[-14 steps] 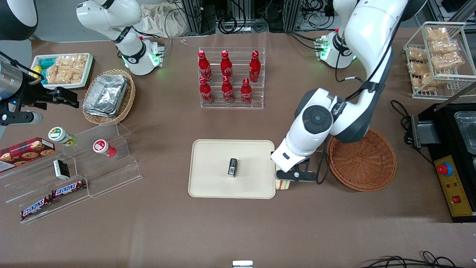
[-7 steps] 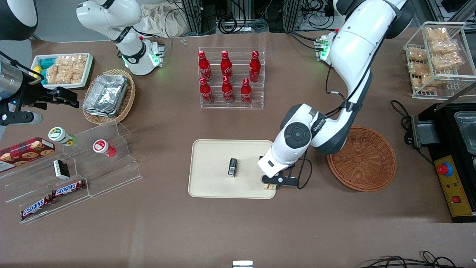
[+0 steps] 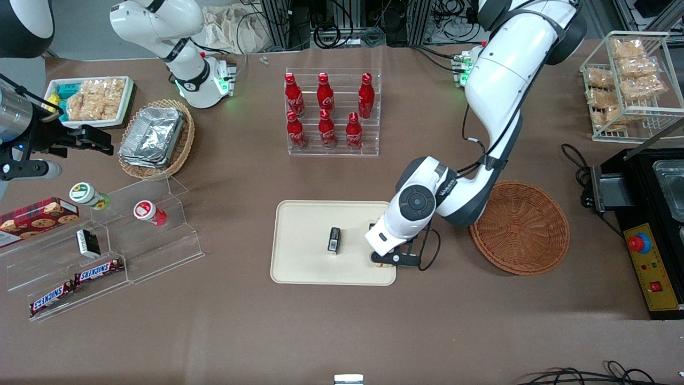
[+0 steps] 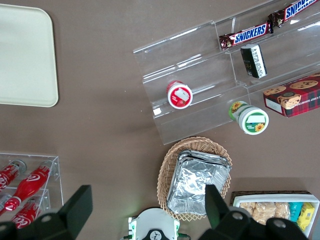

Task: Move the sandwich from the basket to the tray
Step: 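Carry the sandwich to the cream tray and lower it beside the black box, then open the left gripper and raise it away from the tray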

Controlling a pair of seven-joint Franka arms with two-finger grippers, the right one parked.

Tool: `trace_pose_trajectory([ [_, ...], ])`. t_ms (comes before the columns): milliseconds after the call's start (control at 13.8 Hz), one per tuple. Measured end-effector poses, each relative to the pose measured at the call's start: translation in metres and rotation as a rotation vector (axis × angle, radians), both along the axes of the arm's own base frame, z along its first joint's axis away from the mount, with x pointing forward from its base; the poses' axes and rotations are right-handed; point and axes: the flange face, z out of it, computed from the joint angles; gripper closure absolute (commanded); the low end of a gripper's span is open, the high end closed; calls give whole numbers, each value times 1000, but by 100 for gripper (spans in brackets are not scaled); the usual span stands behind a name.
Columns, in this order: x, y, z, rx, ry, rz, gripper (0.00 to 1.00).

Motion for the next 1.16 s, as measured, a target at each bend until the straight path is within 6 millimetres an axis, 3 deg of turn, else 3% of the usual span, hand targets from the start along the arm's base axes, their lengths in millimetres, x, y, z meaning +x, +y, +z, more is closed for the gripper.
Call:
trace_pose_trajectory([
  [73, -1, -1, -3, 1, 3, 0, 51],
  [145, -1, -1, -4, 2, 6, 1, 22],
  [218, -1, -1, -5, 2, 7, 1, 4],
  [582, 0, -2, -3, -16, 16, 21, 1],
  [800, 8, -2, 11, -52, 10, 49, 1],
  [945, 17, 5, 39, -70, -9, 71, 1],
  [1164, 33, 51, 99, -56, 12, 105, 1],
])
